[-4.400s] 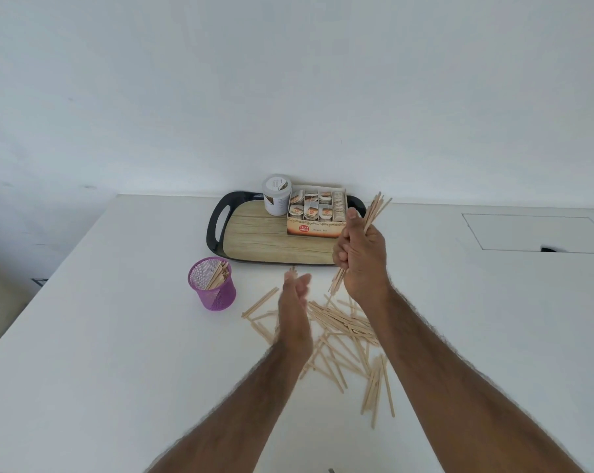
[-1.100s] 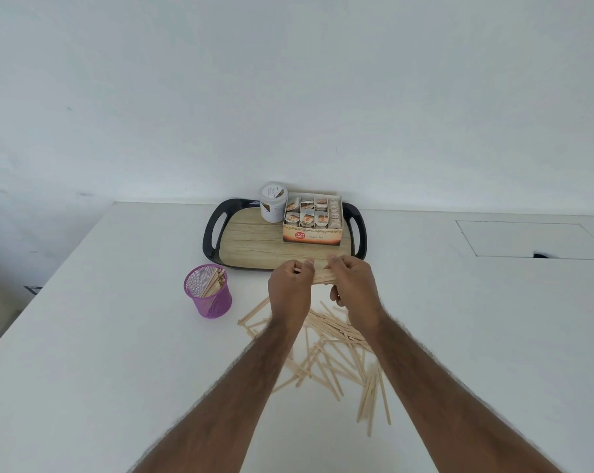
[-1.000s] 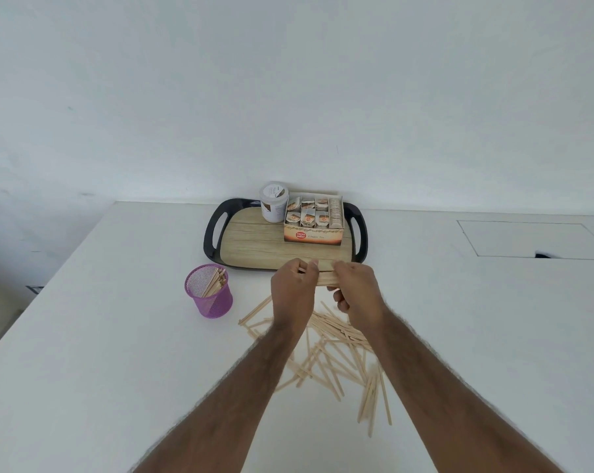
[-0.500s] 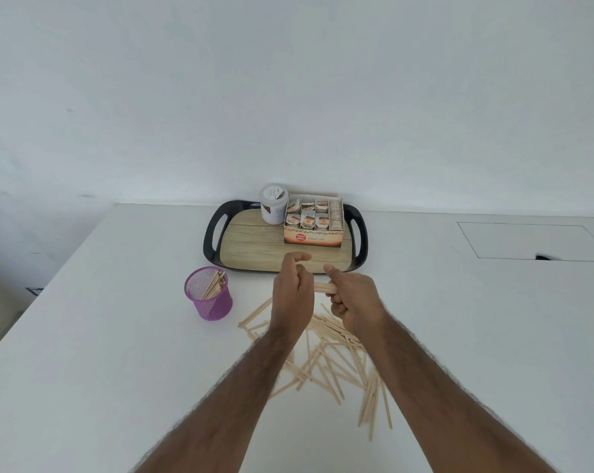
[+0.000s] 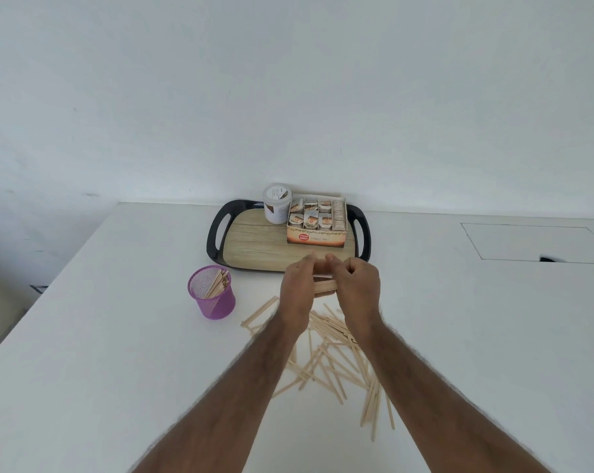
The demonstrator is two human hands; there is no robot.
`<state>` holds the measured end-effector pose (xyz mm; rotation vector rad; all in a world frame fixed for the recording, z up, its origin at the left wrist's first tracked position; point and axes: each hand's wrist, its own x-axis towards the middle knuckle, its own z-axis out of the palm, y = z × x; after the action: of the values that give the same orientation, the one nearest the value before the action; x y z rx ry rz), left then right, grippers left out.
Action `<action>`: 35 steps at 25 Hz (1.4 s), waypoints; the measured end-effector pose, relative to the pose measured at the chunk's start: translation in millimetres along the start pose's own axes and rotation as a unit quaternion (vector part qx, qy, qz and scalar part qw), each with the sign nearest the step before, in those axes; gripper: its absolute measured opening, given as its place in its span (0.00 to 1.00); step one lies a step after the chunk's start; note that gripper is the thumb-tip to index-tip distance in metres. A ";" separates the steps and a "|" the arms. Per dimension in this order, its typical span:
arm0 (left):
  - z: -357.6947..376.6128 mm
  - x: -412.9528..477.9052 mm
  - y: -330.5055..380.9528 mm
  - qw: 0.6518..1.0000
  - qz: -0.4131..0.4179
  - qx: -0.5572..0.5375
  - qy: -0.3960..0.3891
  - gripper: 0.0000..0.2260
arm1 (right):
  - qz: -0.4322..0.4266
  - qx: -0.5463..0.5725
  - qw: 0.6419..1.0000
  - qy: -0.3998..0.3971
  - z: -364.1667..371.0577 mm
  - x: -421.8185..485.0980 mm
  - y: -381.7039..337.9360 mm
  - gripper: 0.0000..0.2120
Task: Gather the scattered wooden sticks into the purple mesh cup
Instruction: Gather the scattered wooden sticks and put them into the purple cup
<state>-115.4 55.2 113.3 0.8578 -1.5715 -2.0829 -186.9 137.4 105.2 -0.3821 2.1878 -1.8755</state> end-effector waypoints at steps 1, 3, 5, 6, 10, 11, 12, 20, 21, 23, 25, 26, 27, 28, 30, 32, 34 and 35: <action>0.5 -1.4 -1.8 1.000 -0.014 0.002 -0.008 0.22 | -0.007 -0.004 1.000 0.008 0.0 0.0 0.6 0.24; 0.9 -5.3 -4.0 0.998 -0.046 0.034 -0.015 0.23 | -0.022 -0.013 0.999 0.035 -3.0 1.2 0.8 0.24; 1.0 -7.2 -6.8 0.994 -0.042 0.103 0.022 0.22 | -0.030 -0.029 0.999 0.032 -3.1 -1.0 0.7 0.23; 0.3 -7.1 -7.7 0.990 -0.027 0.137 0.036 0.23 | -0.029 -0.031 0.999 0.015 -2.4 -2.5 0.9 0.23; -6.0 -2.9 -10.1 0.979 0.045 0.193 0.050 0.24 | 0.019 0.024 0.999 -0.043 -8.1 -5.1 0.3 0.21; -7.3 -2.5 -10.2 0.976 0.058 0.201 0.062 0.24 | 0.032 0.051 0.997 -0.040 -10.0 -5.4 0.1 0.21; -7.7 -3.1 -9.3 0.973 0.067 0.207 0.070 0.22 | 0.038 0.074 0.996 -0.030 -10.1 -6.5 -0.6 0.20; -19.8 -4.5 -13.4 0.974 0.091 0.195 0.071 0.22 | 0.083 0.118 0.978 -0.152 -21.4 -3.4 -1.5 0.16; -23.8 -4.3 -13.4 0.970 0.103 0.204 0.084 0.22 | 0.099 0.140 0.970 -0.174 -25.8 -1.8 -1.5 0.12; -27.3 -3.8 -12.6 0.959 0.133 0.232 0.093 0.22 | 0.126 0.183 0.955 -0.198 -29.5 -1.0 -2.5 0.07; -26.6 -3.2 -13.0 0.954 0.146 0.244 0.093 0.23 | 0.131 0.197 0.952 -0.196 -29.3 -1.9 -4.2 0.06; -26.8 -3.2 -13.9 0.959 0.137 0.231 0.095 0.23 | 0.124 0.192 0.955 -0.189 -29.4 -2.0 -5.8 0.06; -27.9 -3.6 -14.7 0.970 0.113 0.194 0.097 0.24 | 0.116 0.182 0.960 -0.178 -30.4 -1.8 -8.1 0.05; -29.4 -4.2 -14.2 0.983 0.076 0.136 0.097 0.25 | 0.109 0.169 0.966 -0.165 -32.2 -1.3 -10.2 0.05; -33.9 -4.4 -11.2 0.996 0.000 0.015 0.091 0.27 | 0.097 0.148 0.974 -0.142 -34.9 -1.1 -12.5 0.03; -34.3 -2.3 -9.4 0.996 -0.038 -0.050 0.064 0.29 | 0.081 0.110 0.979 -0.150 -30.9 -6.6 -15.4 0.02; -29.8 -1.1 -7.8 0.997 -0.044 -0.054 0.036 0.28 | 0.052 0.056 0.983 -0.165 -20.5 -16.5 -15.7 0.02; -27.1 -1.0 -7.6 0.998 -0.043 -0.035 0.034 0.27 | 0.039 0.044 0.986 -0.159 -16.4 -19.9 -15.2 0.02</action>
<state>-95.9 38.7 101.2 0.9771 -1.4409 -2.1317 -173.1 157.3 122.8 -0.5297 1.8776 -1.7266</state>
